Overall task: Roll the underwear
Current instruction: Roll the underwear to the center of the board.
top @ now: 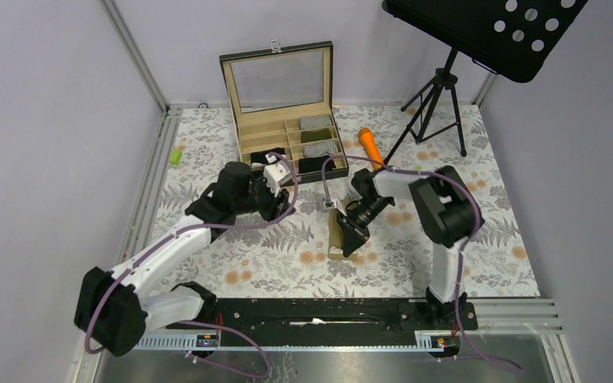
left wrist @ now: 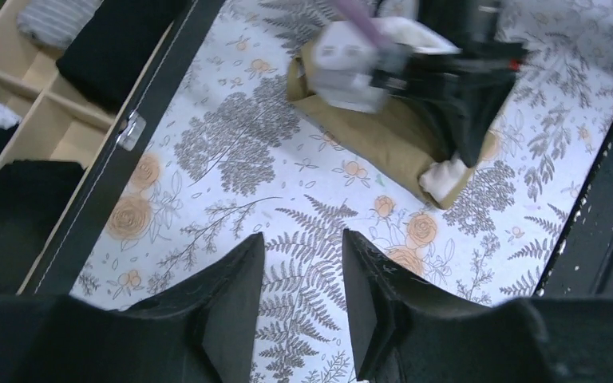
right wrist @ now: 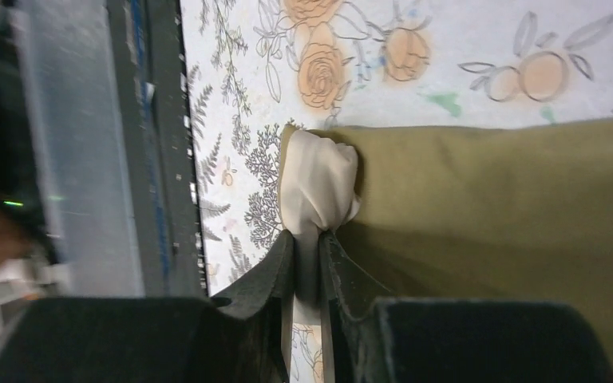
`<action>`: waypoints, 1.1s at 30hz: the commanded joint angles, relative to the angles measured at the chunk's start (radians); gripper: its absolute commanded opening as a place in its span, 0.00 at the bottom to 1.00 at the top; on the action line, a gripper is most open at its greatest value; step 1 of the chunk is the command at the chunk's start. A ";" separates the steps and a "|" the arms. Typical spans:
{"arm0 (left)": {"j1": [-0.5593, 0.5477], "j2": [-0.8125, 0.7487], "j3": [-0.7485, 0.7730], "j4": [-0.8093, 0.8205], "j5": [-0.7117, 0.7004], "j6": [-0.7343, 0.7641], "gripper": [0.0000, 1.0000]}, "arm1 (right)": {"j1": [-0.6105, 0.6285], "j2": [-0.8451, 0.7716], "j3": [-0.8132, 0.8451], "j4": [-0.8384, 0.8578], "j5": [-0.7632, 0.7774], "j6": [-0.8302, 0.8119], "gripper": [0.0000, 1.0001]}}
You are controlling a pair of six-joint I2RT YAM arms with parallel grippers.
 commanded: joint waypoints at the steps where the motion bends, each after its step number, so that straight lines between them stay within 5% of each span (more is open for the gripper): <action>1: -0.113 -0.047 -0.040 0.066 -0.076 0.203 0.45 | -0.054 0.205 0.146 -0.270 -0.076 -0.045 0.03; 9: -0.375 0.268 0.109 0.066 0.056 0.420 0.46 | -0.086 0.304 0.204 -0.267 -0.075 0.034 0.04; 16: -0.427 0.477 0.144 0.191 0.073 0.392 0.46 | -0.086 0.302 0.200 -0.239 -0.062 0.065 0.05; 26: -0.448 0.540 0.133 0.261 0.067 0.321 0.43 | -0.086 0.305 0.201 -0.226 -0.055 0.088 0.05; 33: -0.456 0.566 0.136 0.279 0.047 0.319 0.24 | -0.085 0.310 0.206 -0.227 -0.055 0.093 0.05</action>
